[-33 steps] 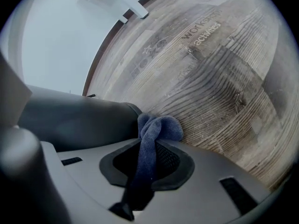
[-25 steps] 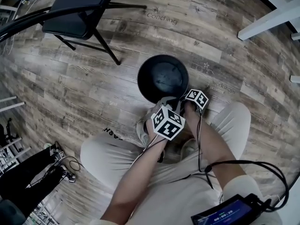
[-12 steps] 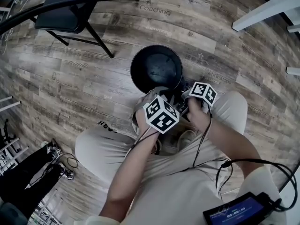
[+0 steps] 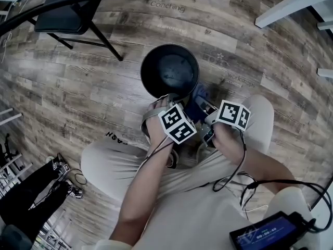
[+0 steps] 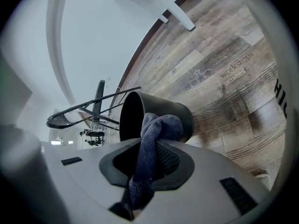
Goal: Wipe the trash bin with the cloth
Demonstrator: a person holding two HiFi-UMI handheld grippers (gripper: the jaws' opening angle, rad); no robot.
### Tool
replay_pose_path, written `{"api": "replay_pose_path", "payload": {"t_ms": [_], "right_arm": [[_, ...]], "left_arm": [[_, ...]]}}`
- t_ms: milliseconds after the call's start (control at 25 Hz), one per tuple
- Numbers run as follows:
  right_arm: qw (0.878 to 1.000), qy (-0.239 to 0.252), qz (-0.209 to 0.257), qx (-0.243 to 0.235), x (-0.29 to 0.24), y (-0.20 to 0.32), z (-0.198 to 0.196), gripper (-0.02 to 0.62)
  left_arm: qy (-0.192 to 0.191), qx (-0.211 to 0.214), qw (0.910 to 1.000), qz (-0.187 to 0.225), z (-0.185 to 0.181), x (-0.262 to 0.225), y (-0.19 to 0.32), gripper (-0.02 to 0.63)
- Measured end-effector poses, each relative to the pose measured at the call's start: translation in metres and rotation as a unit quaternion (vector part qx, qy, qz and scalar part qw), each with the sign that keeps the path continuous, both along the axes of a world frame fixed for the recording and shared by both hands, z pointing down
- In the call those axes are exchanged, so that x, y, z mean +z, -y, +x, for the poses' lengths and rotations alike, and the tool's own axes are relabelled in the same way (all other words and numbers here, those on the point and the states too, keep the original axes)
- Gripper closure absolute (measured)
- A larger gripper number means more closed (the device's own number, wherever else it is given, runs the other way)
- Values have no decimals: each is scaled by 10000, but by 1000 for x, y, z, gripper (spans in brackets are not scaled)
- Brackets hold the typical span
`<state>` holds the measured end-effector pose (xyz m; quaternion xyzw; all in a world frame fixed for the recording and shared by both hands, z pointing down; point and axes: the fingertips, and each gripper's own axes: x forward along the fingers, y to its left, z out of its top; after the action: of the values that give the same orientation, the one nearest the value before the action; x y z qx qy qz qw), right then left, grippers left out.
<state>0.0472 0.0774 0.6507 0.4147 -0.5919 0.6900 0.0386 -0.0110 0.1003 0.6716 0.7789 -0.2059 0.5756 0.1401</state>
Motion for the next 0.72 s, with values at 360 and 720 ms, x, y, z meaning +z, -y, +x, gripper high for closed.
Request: {"api": "replay_pose_path", "payload": {"t_ms": [360, 720], "right_arm": [[9995, -102, 305, -74, -6, -3, -8, 526], [9991, 43, 284, 318, 0, 6, 2, 526]], "left_arm": [[-771, -1030, 9915, -175, 21, -6, 9, 571], [-1359, -1656, 9760, -380, 33, -10, 15, 571]]}}
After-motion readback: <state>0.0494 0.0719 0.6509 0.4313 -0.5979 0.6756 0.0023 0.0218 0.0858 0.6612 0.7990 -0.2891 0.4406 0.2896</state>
